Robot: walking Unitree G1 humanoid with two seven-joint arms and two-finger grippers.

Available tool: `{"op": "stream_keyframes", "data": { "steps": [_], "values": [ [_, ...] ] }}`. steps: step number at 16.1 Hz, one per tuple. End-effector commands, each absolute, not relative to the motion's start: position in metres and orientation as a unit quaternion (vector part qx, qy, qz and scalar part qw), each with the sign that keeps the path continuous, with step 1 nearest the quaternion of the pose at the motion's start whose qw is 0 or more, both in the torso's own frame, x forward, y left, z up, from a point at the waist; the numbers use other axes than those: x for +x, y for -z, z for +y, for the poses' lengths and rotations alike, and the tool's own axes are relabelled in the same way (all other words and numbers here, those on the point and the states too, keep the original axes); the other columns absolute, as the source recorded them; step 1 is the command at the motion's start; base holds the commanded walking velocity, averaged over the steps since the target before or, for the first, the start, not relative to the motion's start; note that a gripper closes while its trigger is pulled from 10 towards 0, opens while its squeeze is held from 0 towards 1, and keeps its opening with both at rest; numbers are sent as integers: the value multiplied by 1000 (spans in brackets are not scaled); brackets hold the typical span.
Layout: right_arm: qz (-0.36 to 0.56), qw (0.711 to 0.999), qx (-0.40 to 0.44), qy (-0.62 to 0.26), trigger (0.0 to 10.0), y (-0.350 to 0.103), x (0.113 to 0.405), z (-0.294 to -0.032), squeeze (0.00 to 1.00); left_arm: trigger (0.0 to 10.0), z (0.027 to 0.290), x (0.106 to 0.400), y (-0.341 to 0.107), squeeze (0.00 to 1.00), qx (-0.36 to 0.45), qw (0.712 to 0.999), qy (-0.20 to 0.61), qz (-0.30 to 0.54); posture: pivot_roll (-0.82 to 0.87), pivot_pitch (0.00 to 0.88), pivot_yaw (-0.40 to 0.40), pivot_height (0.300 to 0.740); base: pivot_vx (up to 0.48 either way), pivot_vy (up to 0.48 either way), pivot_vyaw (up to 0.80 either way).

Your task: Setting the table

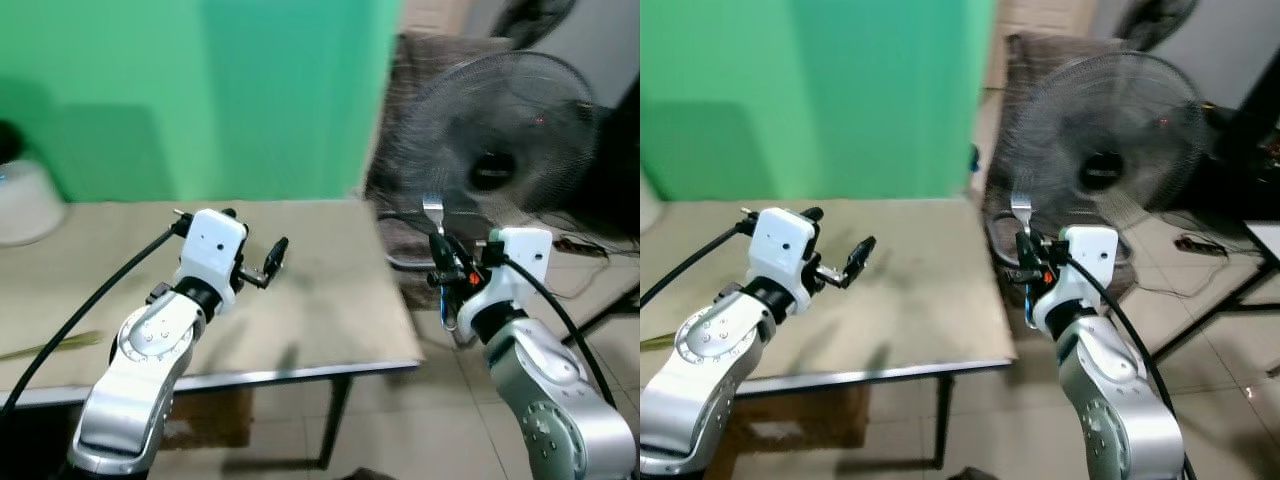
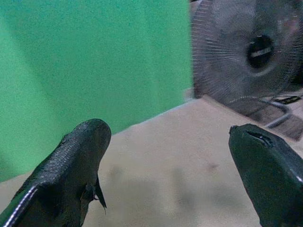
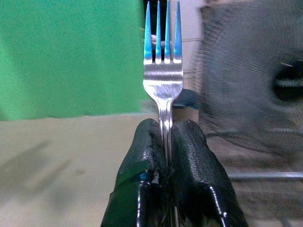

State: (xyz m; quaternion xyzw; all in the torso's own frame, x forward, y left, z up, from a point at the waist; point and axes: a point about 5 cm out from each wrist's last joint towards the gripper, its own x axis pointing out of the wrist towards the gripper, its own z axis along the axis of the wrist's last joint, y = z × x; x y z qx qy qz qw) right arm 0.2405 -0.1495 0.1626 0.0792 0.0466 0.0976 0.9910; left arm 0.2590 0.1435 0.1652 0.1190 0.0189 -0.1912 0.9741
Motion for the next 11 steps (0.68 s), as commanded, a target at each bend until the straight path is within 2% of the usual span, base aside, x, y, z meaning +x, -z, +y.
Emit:
{"op": "stream_keyframes", "data": {
  "steps": [1, 5, 11],
  "values": [
    [43, 991, 80, -96, 10000, -165, 240, -151, 0, 10000, 141, 259, -168, 0, 122, 972, 202, 14, 13, 0, -58, 740, 0, 0, -775],
    [43, 991, 77, -101, 10000, -167, 240, -151, 0, 10000, 141, 260, -169, 0, 123, 971, 204, 12, 14, 0, -56, 740, 0, 0, -775],
    [38, 994, 94, -46, 10000, -158, 234, -158, 0, 10000, 144, 268, -178, 0, 145, 964, 224, 10, 14, 0, 41, 740, 0, 0, -780]
  ]
}}
